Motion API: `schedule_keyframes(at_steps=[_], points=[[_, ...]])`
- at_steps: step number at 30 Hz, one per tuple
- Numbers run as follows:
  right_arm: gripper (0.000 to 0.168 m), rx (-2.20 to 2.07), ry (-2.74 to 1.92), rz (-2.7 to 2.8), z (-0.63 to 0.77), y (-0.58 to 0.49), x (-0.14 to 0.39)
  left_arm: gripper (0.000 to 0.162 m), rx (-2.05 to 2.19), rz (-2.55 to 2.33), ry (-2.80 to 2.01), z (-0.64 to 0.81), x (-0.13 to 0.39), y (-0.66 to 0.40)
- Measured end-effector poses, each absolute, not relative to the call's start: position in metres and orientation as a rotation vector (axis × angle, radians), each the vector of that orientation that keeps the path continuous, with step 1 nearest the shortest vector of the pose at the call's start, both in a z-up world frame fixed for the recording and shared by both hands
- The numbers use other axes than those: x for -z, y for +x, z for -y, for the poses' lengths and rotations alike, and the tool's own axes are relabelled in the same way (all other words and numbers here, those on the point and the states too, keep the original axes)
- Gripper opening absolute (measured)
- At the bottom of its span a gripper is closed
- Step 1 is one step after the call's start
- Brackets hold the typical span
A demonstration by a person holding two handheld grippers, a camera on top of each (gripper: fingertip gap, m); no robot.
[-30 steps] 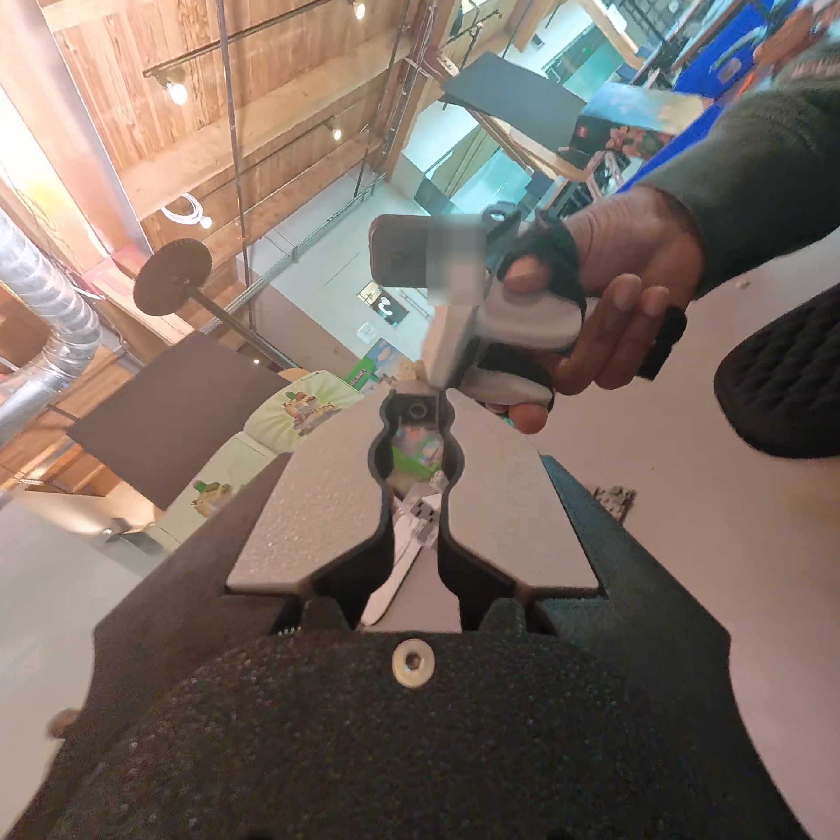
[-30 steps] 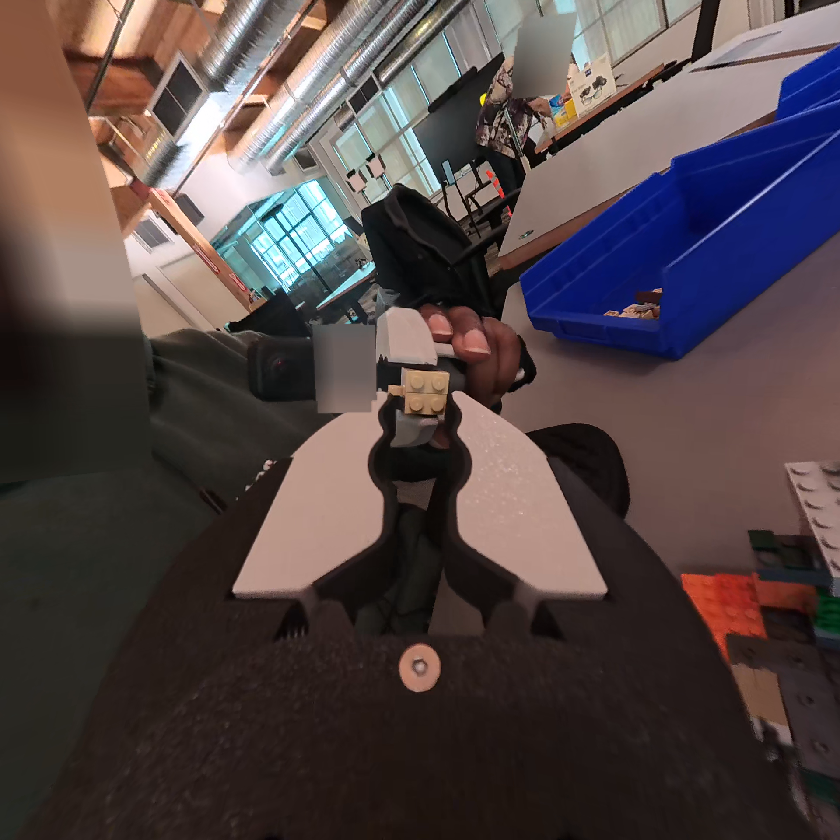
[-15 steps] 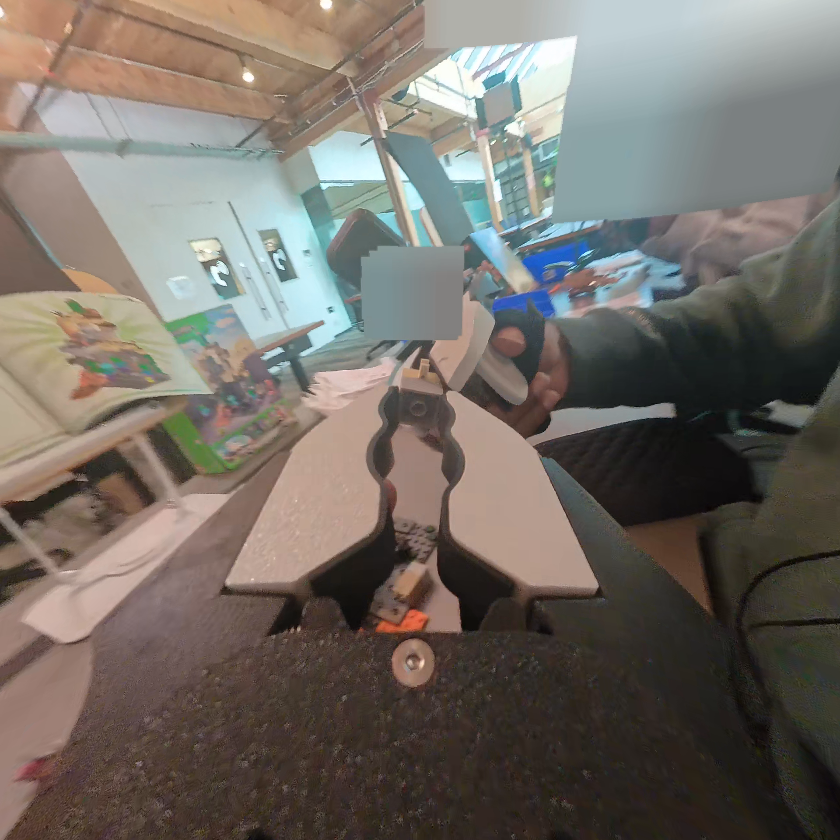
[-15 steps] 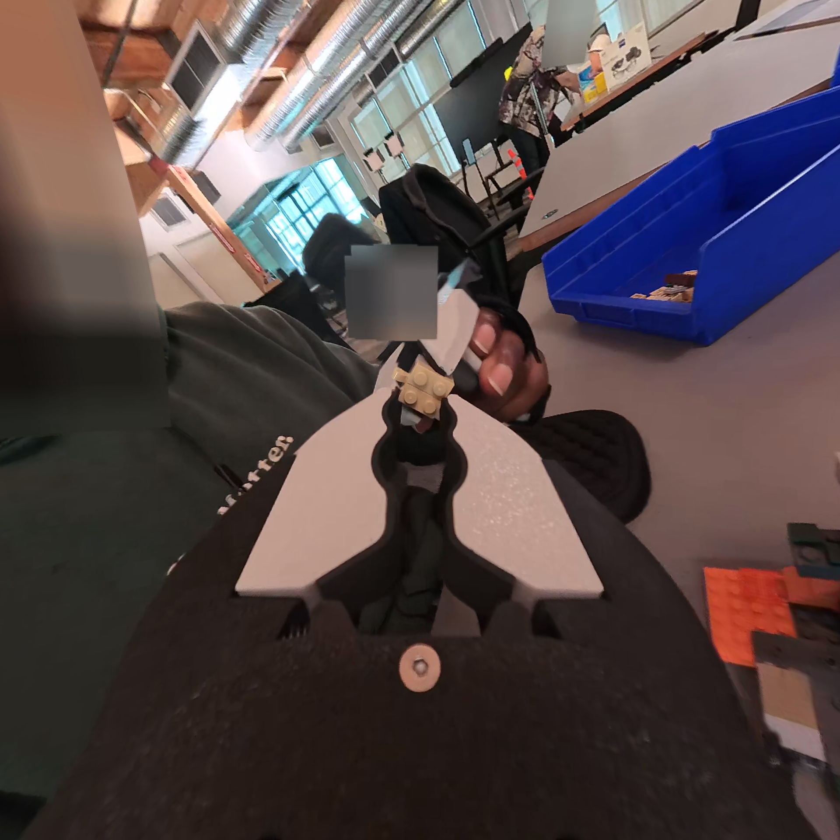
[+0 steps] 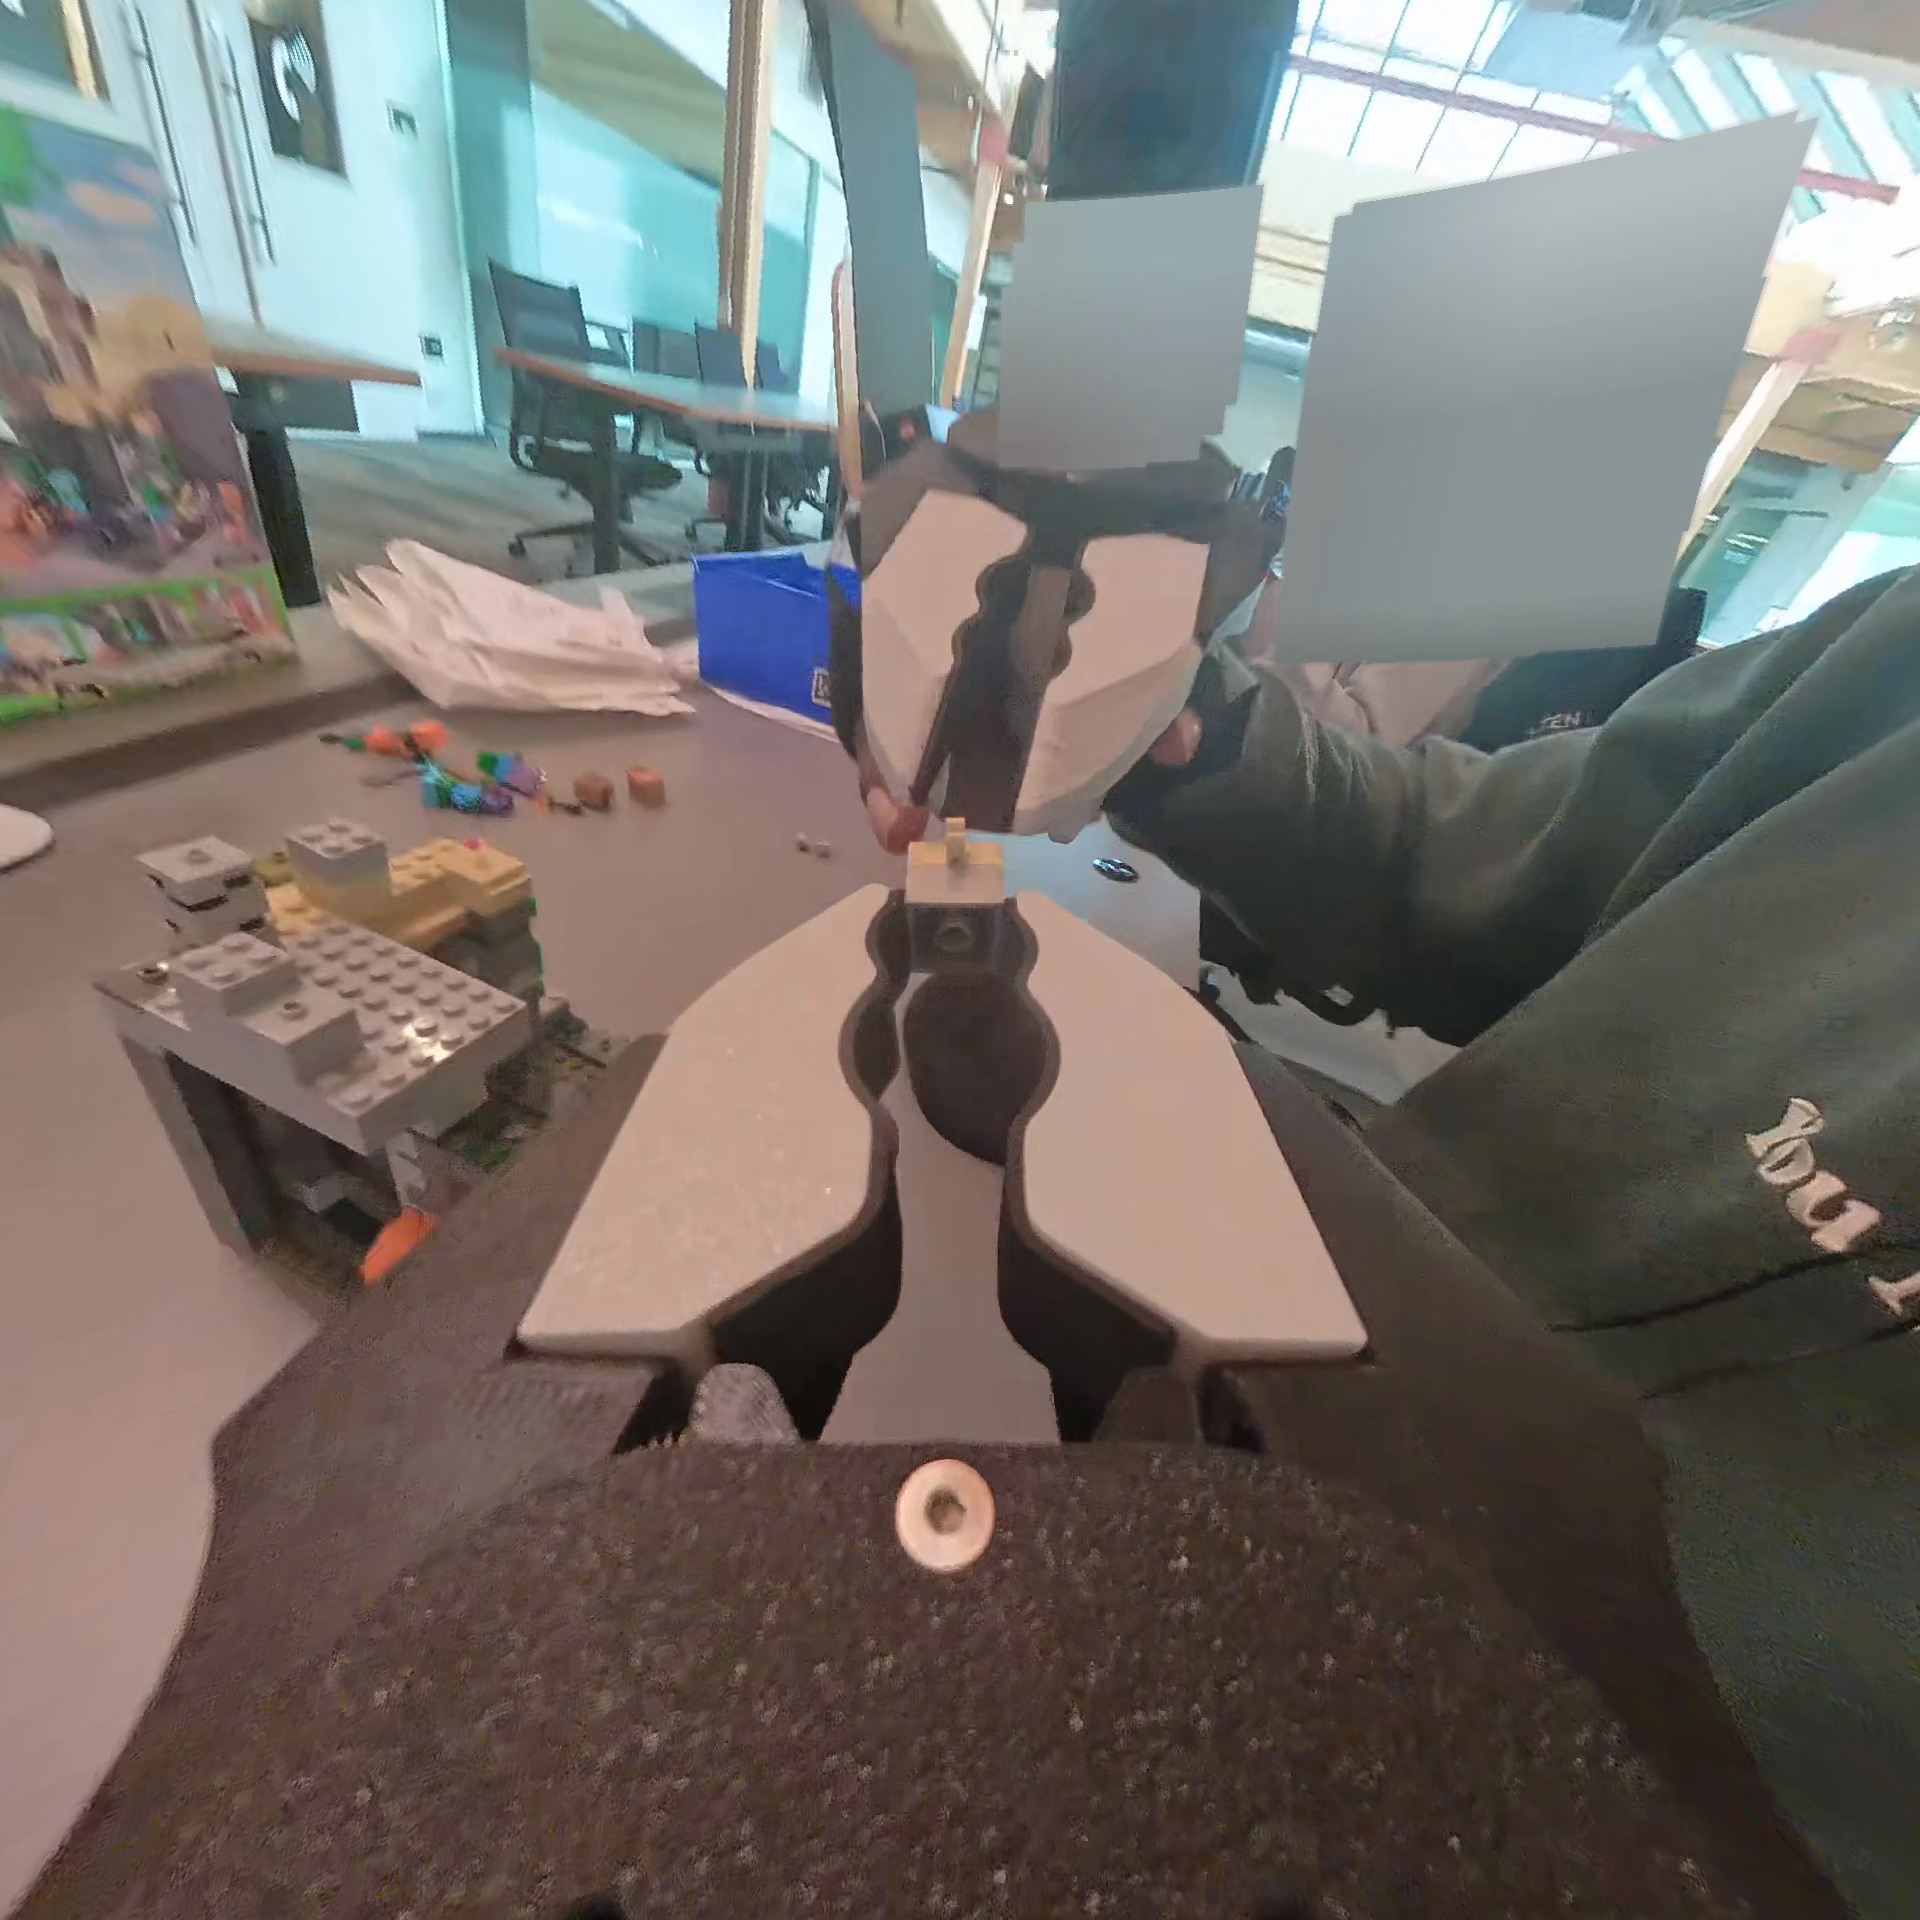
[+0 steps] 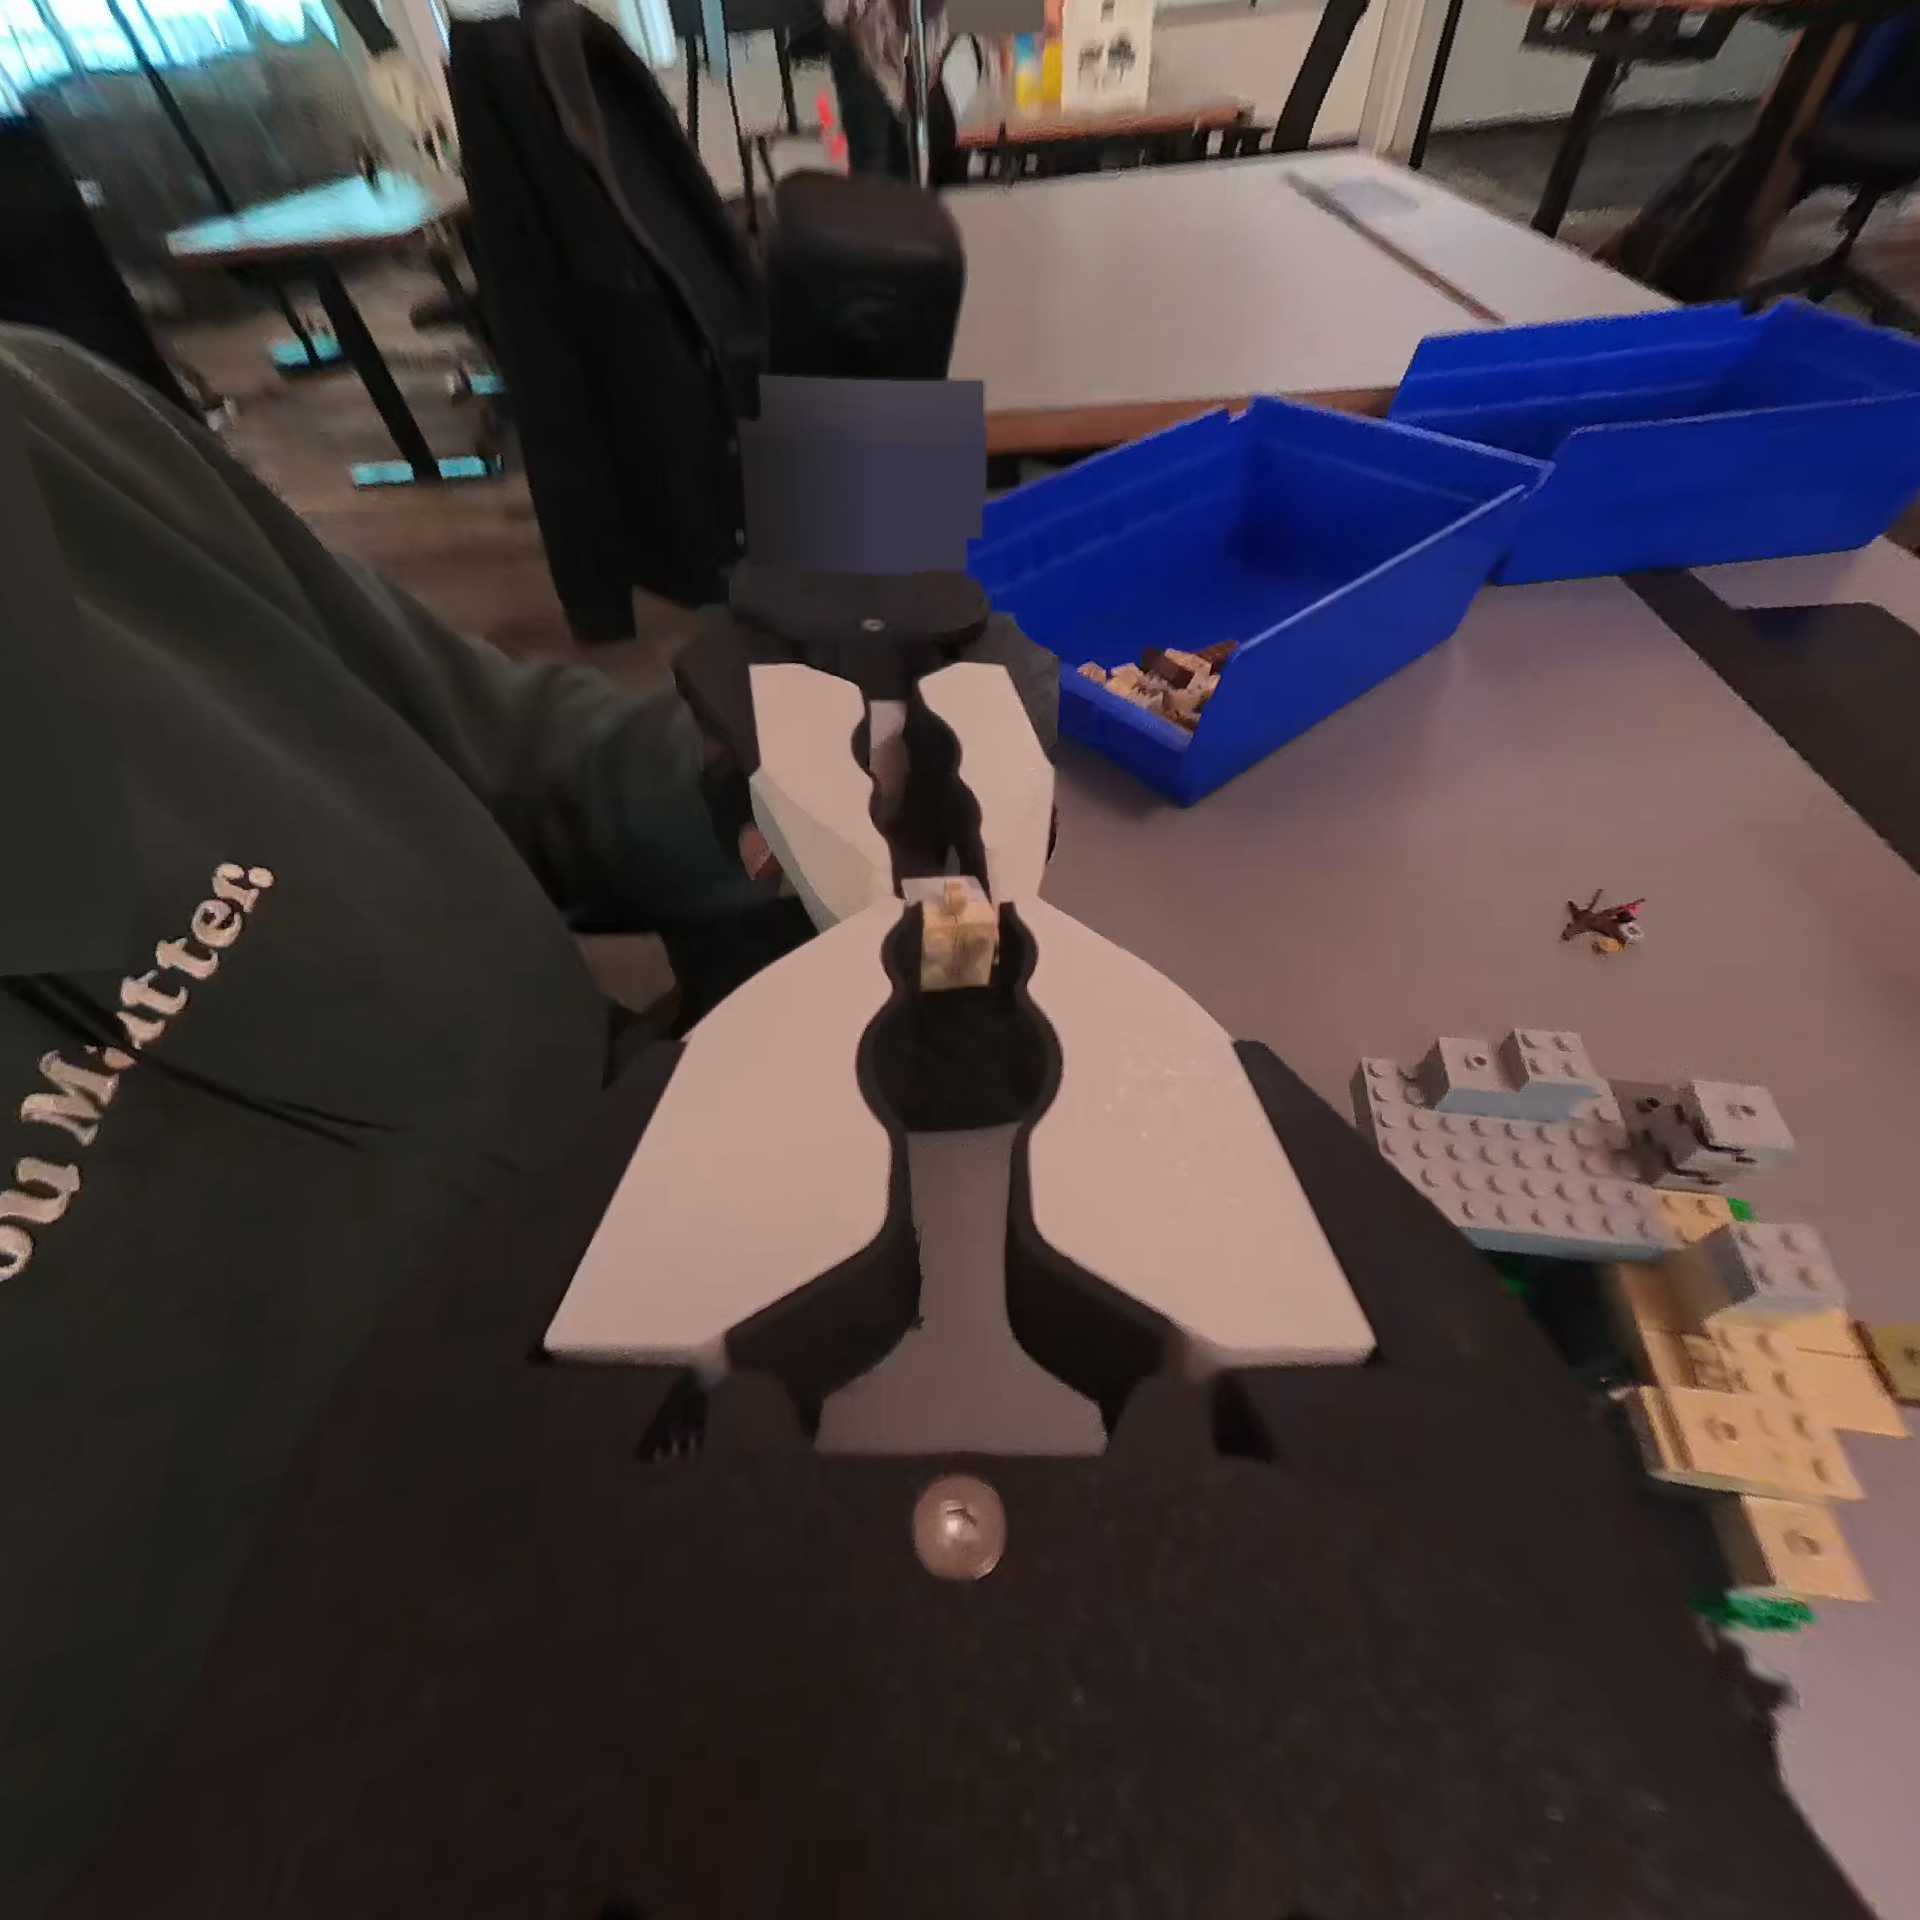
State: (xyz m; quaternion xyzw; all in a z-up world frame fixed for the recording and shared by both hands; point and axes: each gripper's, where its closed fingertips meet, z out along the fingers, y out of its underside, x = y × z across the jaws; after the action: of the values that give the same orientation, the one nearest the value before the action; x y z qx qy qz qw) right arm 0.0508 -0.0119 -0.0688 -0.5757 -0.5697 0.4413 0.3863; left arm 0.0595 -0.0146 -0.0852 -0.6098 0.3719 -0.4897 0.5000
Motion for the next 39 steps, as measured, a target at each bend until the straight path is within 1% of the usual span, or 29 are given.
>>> schedule_keyframes(at_steps=[4,6,8,12,17,25,29,32,34,36,39], points=[[0.013,-1.060,-1.518,1.594,0.013,0.046,0.070,0.017,1.171,-0.945,-1.530,0.017,0.083,0.060],[0.010,-1.062,-1.532,1.660,0.016,0.044,0.070,0.017,1.144,-0.980,-1.551,0.019,0.083,0.060],[0.003,-1.079,-1.536,1.731,0.021,0.044,0.070,0.016,1.121,-1.005,-1.557,0.021,0.082,0.059],[0.002,-1.118,-1.558,1.792,0.027,0.045,0.068,0.016,1.126,-1.029,-1.541,0.027,0.077,0.057],[0.001,-1.251,-1.528,1.680,0.029,0.043,0.063,0.017,1.190,-0.996,-1.501,0.029,0.071,0.052],[0.001,-1.449,-1.500,1.479,0.032,0.049,0.084,0.016,1.316,-0.902,-1.479,0.032,0.087,0.054],[0.001,-1.489,-1.478,1.423,0.033,0.054,0.086,0.016,1.327,-0.867,-1.459,0.032,0.087,0.057],[0.001,-1.503,-1.521,1.329,0.023,0.074,0.098,0.017,1.347,-0.671,-1.337,0.016,0.054,0.016],[0.001,-1.505,-1.543,1.287,0.022,0.080,0.106,0.017,1.198,-0.799,-1.408,0.025,0.072,0.025],[0.001,-1.505,-1.522,1.278,0.024,0.077,0.106,0.017,1.192,-0.846,-1.471,0.028,0.090,0.038],[0.001,-1.531,-1.492,1.255,0.025,0.074,0.104,0.017,1.119,-0.888,-1.523,0.022,0.105,0.044]])
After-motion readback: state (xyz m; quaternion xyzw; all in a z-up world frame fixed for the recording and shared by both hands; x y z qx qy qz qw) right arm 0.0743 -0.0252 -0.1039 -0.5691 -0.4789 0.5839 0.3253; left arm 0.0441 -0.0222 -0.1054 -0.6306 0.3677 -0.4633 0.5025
